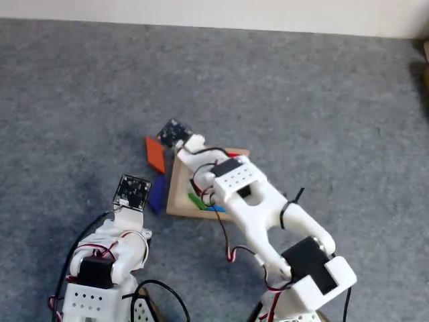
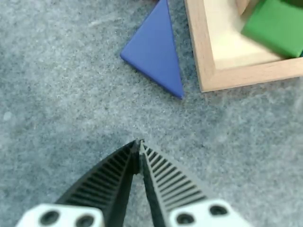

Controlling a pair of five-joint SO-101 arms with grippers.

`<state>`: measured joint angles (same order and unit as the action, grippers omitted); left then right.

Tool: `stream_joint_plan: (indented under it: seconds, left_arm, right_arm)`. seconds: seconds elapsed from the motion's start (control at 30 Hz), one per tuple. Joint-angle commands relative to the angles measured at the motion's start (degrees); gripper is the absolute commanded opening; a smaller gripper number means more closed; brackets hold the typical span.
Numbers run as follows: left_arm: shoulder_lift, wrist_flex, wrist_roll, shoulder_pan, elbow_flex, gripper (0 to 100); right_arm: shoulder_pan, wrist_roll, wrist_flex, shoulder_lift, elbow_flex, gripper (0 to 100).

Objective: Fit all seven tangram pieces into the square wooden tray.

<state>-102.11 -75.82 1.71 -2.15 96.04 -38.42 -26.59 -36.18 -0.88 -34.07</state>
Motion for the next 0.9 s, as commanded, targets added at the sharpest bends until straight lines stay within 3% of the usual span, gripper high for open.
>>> stream_joint_plan:
  seconds: [0.0,0.2,0.33,0.67,0.87]
  left_arm:
    - [-1.9,-0.3,0.4,0.5,1.1,1]
    - [-1.9,-0.3,0.4,0.5,1.1,1]
    - [-1.9,-0.3,0.4,0.5,1.1,1]
    - [-1.9,-0.3,0.4,0.5,1.1,1]
    - [-1.9,-0.3,0.4,0.5,1.1,1]
  right_arm:
    - [-2.3,0.2,0.4,3.1,-0.2,0.5]
    - [1.5,-0.5,-1.7,3.1,-0.2,0.5]
    - [5.0,-4.9,-2.3,3.5,-0.1,0.5]
    - [5.2,-0.9,-6.5,4.7,1.4,0.5]
    - [7.4,4.0,-7.4,15.0,1.6,0.5]
